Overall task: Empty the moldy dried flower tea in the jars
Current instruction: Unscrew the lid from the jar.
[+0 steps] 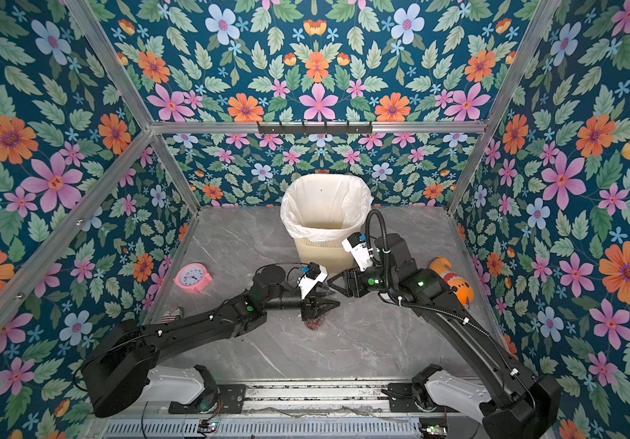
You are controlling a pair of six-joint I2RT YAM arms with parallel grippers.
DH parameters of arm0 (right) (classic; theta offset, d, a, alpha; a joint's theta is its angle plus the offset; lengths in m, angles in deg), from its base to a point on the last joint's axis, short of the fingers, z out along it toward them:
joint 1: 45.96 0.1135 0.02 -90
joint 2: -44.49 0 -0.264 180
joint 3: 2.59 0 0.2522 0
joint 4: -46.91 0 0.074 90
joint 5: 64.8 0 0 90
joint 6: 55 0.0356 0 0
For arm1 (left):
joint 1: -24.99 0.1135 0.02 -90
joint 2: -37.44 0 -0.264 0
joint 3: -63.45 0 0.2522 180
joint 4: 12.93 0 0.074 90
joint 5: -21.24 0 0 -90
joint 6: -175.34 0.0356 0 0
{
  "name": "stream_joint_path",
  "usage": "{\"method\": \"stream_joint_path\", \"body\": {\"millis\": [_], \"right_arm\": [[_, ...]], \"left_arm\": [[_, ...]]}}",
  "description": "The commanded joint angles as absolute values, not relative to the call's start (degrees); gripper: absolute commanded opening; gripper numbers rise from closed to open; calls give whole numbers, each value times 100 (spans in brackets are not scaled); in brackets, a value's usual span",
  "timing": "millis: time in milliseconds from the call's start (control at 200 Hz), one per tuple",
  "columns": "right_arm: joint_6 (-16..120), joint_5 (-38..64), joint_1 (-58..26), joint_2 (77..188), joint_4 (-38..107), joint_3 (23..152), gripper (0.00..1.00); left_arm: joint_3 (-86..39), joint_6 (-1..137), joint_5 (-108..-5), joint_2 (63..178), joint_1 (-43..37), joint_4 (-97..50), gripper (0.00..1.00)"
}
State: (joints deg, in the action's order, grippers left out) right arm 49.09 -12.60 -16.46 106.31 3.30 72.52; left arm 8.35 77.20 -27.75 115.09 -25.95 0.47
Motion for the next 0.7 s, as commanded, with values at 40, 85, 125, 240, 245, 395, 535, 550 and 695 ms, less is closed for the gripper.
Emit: {"method": "stream_joint_path", "body": {"millis": [40,85,125,240,245,395,535,550,695], "right_arm": [[4241,-2434,-1644,10502,637,7137,48],[4077,-2763,-1645,10472,648,7101,49],[3924,-3037,-1643,10435,645,7065,49],[3389,-3627,-1639,10255,500,6964,48],[3365,-3647,-1637,10248,492,6959,48],[3229,-3744,-1640,10142,471,6953,49],[3562,-3251,-1644,10184,633,6954,53],[3609,-3185,-1641,10188,665,6947,55],[4403,-2204,-1638,10232,1175,6892,77]], "left_arm": [[740,7224,-1193,11557,-2621,942,48],[718,7028,-966,11598,-2632,1099,48],[691,6907,-771,11647,-2636,1167,47],[563,6956,-449,11723,-2625,846,47],[556,6980,-446,11724,-2625,829,47],[492,7335,-689,11658,-2625,468,48],[630,7652,-1391,11486,-2625,376,46],[652,7669,-1497,11467,-2626,380,46],[869,7875,-2700,11279,-2623,477,46]]}}
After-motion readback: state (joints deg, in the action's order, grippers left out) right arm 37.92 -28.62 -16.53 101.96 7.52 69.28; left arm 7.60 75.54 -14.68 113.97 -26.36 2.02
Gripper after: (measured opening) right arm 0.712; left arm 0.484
